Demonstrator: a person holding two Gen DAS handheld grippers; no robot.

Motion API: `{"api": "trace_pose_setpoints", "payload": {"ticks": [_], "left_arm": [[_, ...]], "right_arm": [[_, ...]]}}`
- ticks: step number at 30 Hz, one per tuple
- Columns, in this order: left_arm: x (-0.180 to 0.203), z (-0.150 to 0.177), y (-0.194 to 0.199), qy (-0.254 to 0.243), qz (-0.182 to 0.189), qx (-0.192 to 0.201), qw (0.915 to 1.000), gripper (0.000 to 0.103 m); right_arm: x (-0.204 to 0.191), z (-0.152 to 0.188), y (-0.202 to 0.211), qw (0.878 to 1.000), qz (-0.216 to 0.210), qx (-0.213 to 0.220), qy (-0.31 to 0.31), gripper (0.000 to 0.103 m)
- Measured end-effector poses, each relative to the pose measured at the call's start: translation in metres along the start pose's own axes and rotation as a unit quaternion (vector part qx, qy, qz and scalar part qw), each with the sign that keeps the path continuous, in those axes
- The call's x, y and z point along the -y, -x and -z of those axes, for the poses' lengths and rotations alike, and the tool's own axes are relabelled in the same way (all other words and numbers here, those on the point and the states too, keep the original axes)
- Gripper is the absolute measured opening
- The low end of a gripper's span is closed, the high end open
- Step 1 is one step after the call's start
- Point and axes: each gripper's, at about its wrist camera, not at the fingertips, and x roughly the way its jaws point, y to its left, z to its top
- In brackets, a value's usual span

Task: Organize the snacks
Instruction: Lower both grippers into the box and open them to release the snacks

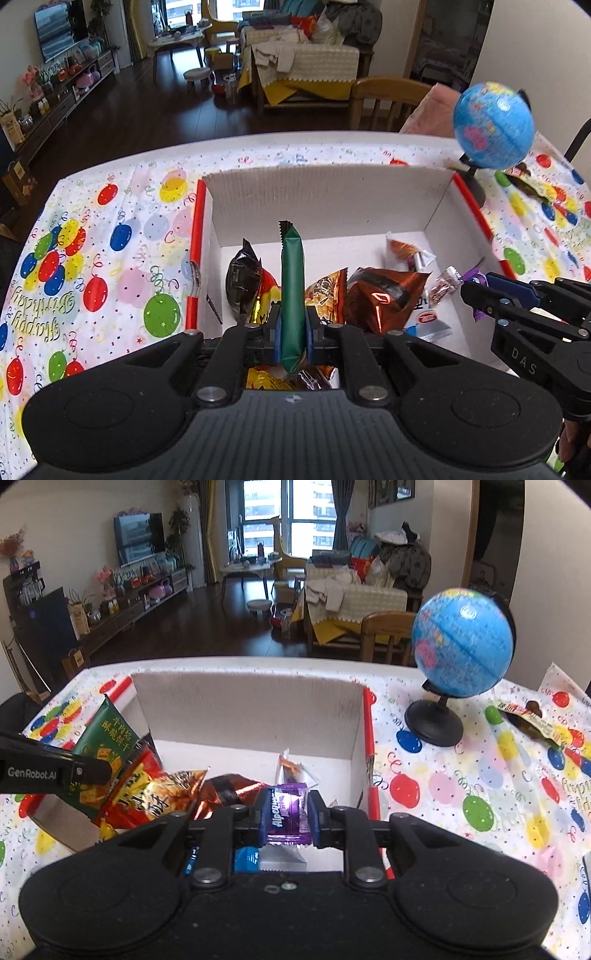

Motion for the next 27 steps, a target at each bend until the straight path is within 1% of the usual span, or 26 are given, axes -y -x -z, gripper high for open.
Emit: {"api": "trace_pose_setpoints", "payload": {"ticks": [4,8,12,15,19,22,27], "left_arm": [[0.002,0.000,-0.012,-0.003,-0.001,-0.012,0.9999,0.012],[0.001,0.001,-0.022,-0.002,-0.006,-0.028,0.9996,0.012],[0.000,0.002,-0.024,-0.001,-0.006,-0.031,0.9995,0.012],[0.000,0.003,-0.022,-0.002,-0.002,-0.036,0.9994,0.012],[0.000,0.006,-0.017,0.002,-0.012,-0.038,0.9992,0.012],[0.000,0.009,-0.009,0.001,-0.007,-0.032,0.9995,0.012],[0.005,0.015,0.008,-0.009,-0.004,-0.020,0.9997,0.012]], "right_arm": [[0.001,0.003,-0.008,1.000,-0.011,-0.014,-0.005,0.019],[0.004,0.003,-0.016,1.000,-0.010,-0.026,-0.004,0.020],[0.004,0.004,-0.017,0.999,-0.009,-0.033,-0.009,0.022],[0.003,0.005,-0.014,0.999,-0.009,-0.032,-0.007,0.024],[0.002,0.006,-0.006,1.000,-0.008,-0.027,-0.011,0.027],[0.001,0.008,0.004,1.000,-0.004,-0.021,-0.015,0.030],[0.002,0.010,0.021,1.000,-0.001,-0.009,-0.023,0.038]]}}
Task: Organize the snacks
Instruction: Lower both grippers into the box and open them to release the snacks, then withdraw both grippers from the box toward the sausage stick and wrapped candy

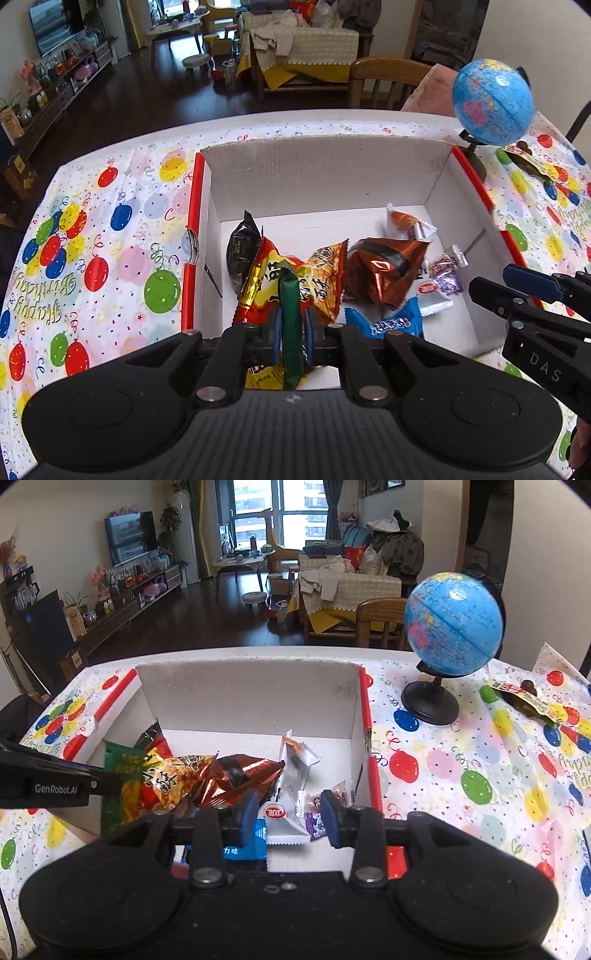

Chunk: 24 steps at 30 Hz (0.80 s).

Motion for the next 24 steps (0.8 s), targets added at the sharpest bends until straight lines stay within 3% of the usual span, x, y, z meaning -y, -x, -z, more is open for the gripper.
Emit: {"api": "trace_pose_setpoints", "payload": {"ticks": [11,24], "left_arm": [[-0.008,0.024,0.052,0.007,0.030,0.037,0.9988,0.012],[-0.028,0.063,0.101,0.016,0.052,0.051,0.9972,0.012]], "right_arm": [[-0.012,0.011,0.056,0.999,-0.005,0.045,-0.011,0.060],[-0.039,0.036,0.115,0.996,-0.021,0.091,-0.010,0.089]]}}
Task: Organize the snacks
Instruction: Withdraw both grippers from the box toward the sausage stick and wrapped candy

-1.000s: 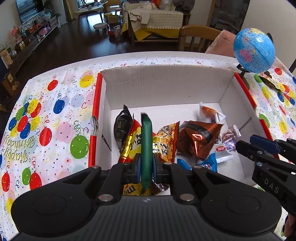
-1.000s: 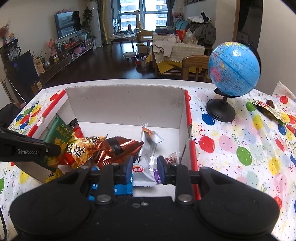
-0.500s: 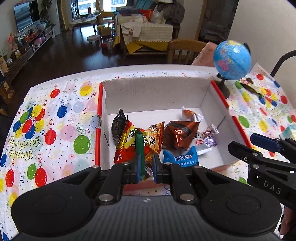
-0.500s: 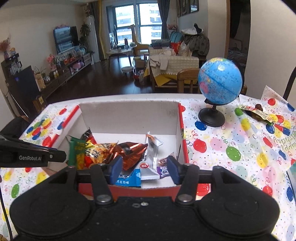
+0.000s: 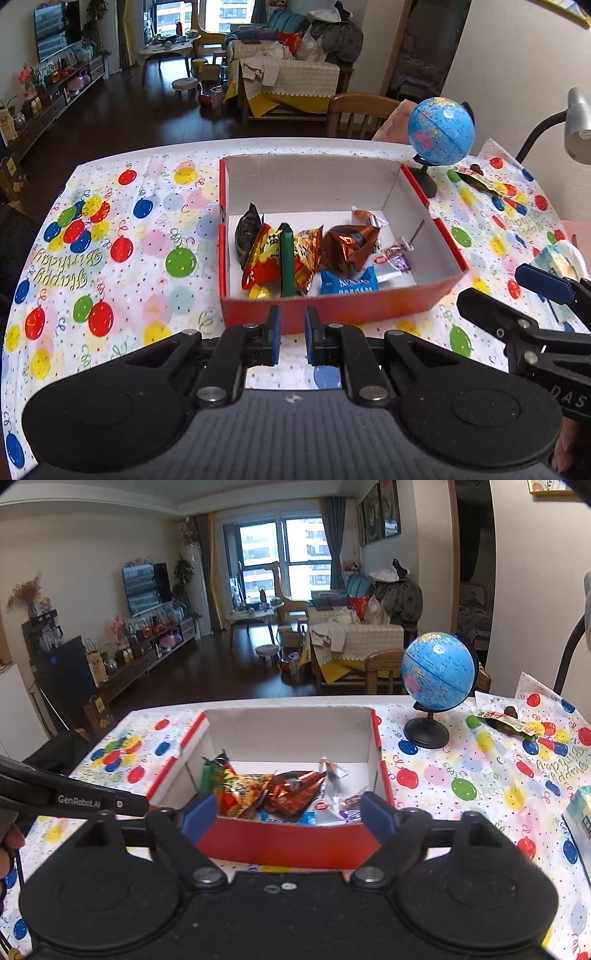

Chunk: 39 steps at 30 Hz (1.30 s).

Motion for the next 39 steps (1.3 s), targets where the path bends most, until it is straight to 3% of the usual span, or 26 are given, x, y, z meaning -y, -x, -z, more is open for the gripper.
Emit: {"api": "trace_pose_setpoints", "payload": {"ticks": [6,15,20,26,39], "left_arm": [[-0.007,0.017,0.022,-0.003,0.007,0.011,0.9999,0.012],[-0.022,0.043,0.041,0.010,0.037,0.015,0.9992,0.013],[-0.023,0.062,0.046,0.009,0.048,0.015,0.9987,0.022],[-0.018,0.093,0.042,-0.003,0.071,-0.008,0.9974,0.029],[-0.001,0.141,-0.010,-0.019,0.048,-0.082,0.9953,0.029]], "right_arm": [[-0.017,0.011,0.023,1.000,-0.007,0.013,0.001,0.099],[-0.032,0.035,0.045,1.000,-0.015,0.008,-0.002,0.101],[-0.038,0.055,0.052,1.000,-0.017,-0.003,-0.005,0.103],[-0.043,0.089,0.054,0.999,-0.026,-0.031,-0.002,0.103],[-0.024,0.136,0.034,0.996,0.010,-0.087,-0.030,0.101]]}}
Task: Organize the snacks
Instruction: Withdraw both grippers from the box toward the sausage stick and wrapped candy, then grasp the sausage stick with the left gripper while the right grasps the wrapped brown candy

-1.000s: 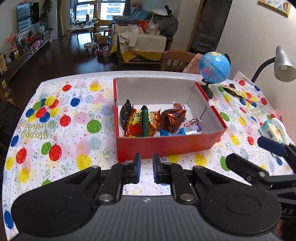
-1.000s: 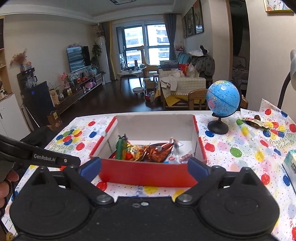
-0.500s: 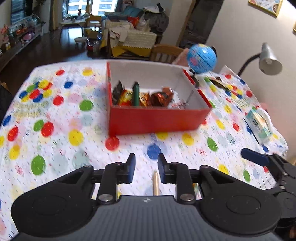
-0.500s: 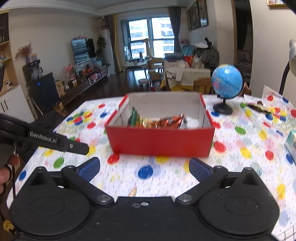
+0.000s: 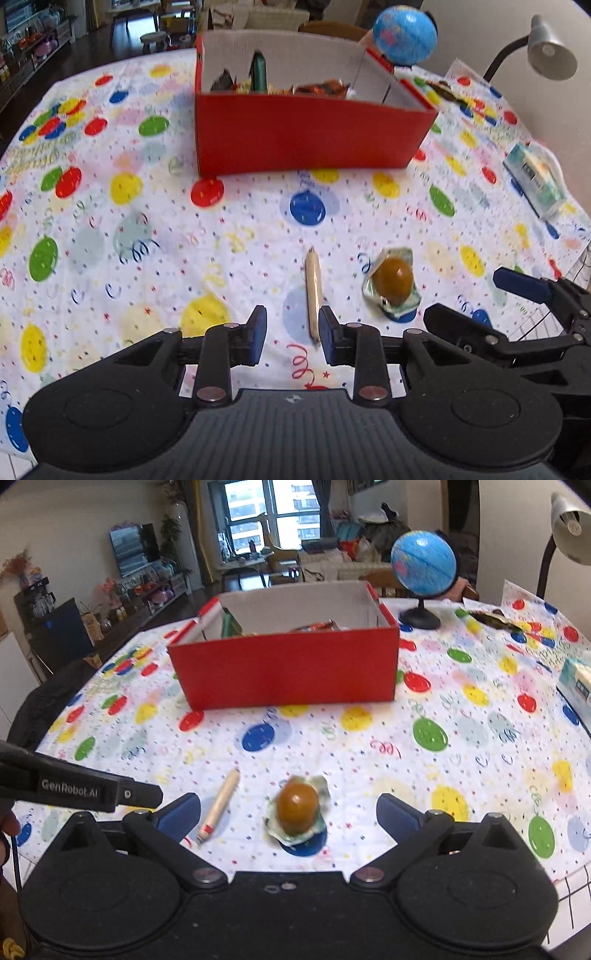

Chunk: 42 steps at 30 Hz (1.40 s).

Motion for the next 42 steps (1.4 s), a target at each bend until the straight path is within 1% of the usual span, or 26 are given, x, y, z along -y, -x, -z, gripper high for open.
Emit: {"api": "trace_pose_setpoints", "payload": {"ticks": [7,9,14,16,17,18,20,24,29,32,34,35,36,38,39,42], "left_arm": [[0.007,0.004,-0.019,-0.008,-0.002,-0.015,0.9998,0.029],[0.009,0.004,-0.023,-0.012,0.002,-0.017,0.9998,0.029],[0.010,0.002,-0.032,-0.009,0.011,-0.023,0.9996,0.030],[0.009,0.001,-0.036,-0.002,0.012,-0.025,0.9996,0.049],[0.007,0.001,-0.037,0.004,0.008,-0.025,0.9997,0.061],[0.005,0.000,-0.039,0.010,0.009,-0.026,0.9996,0.067],[0.002,-0.001,-0.043,0.018,0.014,-0.033,0.9992,0.067],[0.005,-0.002,-0.049,0.017,0.007,-0.037,0.9991,0.067],[0.010,-0.003,-0.058,0.020,-0.025,-0.038,0.9988,0.067],[0.010,-0.004,-0.063,0.027,-0.039,-0.037,0.9982,0.067],[0.012,-0.004,-0.065,0.026,-0.047,-0.035,0.9979,0.067],[0.013,-0.004,-0.065,0.027,-0.050,-0.034,0.9978,0.067],[0.014,-0.004,-0.065,0.026,-0.051,-0.033,0.9978,0.066],[0.016,-0.004,-0.066,0.025,-0.058,-0.030,0.9976,0.066],[0.017,-0.003,-0.067,0.025,-0.059,-0.028,0.9976,0.066],[0.023,-0.002,-0.066,0.015,-0.043,-0.028,0.9986,0.066]], "right_arm": [[0.009,0.006,-0.010,1.000,-0.008,-0.011,-0.006,0.101],[0.010,0.005,-0.014,1.000,-0.015,-0.010,-0.008,0.102],[0.015,0.002,-0.023,1.000,-0.016,-0.014,-0.010,0.102],[0.017,0.001,-0.026,1.000,-0.019,-0.015,-0.011,0.102],[0.018,0.000,-0.027,1.000,-0.021,-0.015,-0.012,0.102],[0.020,0.000,-0.028,1.000,-0.023,-0.015,-0.016,0.102],[0.023,-0.001,-0.031,0.999,-0.024,-0.019,-0.016,0.102],[0.026,-0.003,-0.037,0.999,-0.026,-0.024,-0.014,0.102],[0.033,-0.007,-0.048,0.998,-0.017,-0.038,-0.036,0.100],[0.034,-0.007,-0.055,0.998,-0.018,-0.049,-0.043,0.097],[0.038,-0.008,-0.060,0.996,-0.015,-0.059,-0.059,0.095],[0.040,-0.008,-0.063,0.995,-0.016,-0.065,-0.070,0.092],[0.043,-0.008,-0.065,0.994,-0.018,-0.069,-0.079,0.086],[0.044,-0.008,-0.068,0.993,-0.022,-0.075,-0.087,0.081],[0.044,-0.007,-0.069,0.993,-0.022,-0.077,-0.087,0.081],[0.045,-0.009,-0.072,0.992,-0.026,-0.080,-0.092,0.080]]}}
